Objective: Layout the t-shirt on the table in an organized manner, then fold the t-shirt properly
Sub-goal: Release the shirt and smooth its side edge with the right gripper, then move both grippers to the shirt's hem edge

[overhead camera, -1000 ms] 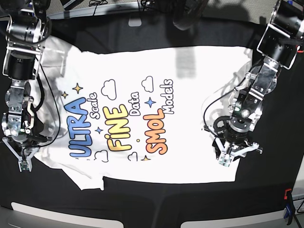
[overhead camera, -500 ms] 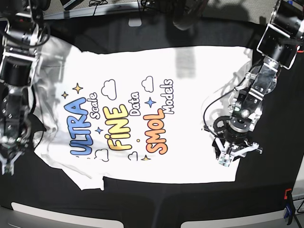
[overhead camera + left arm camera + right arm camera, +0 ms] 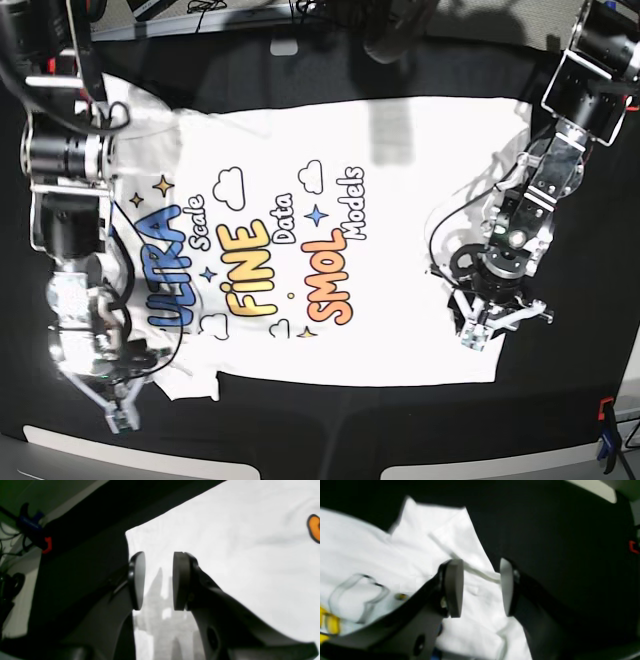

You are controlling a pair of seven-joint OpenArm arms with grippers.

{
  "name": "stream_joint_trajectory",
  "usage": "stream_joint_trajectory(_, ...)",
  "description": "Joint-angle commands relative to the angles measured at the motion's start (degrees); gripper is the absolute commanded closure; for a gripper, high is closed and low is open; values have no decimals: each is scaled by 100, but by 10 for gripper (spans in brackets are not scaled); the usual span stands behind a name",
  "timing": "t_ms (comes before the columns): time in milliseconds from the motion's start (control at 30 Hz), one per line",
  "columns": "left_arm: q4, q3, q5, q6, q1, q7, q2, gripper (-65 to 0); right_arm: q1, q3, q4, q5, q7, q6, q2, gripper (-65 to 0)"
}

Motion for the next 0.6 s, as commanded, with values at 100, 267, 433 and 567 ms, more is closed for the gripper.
stream_joint_trajectory(100,105,-44,52,127,-142,-42,-35,-172,719,-754,-953,-295,315,-601,11,-218)
stream_joint_trajectory(267,105,-44,52,127,-142,-4,-35,-172,890,-1158,-1786,-258,348,-636,26,-218)
stream_joint_trajectory(433,105,-44,52,127,-142,-9,-35,-172,778,-1147,-1799,-20,129,-638,94,-218)
stream_joint_trajectory(567,105,-44,52,127,-142,-11,-35,-172,855,-1147,-1373,1274,-444,-566,326,-218)
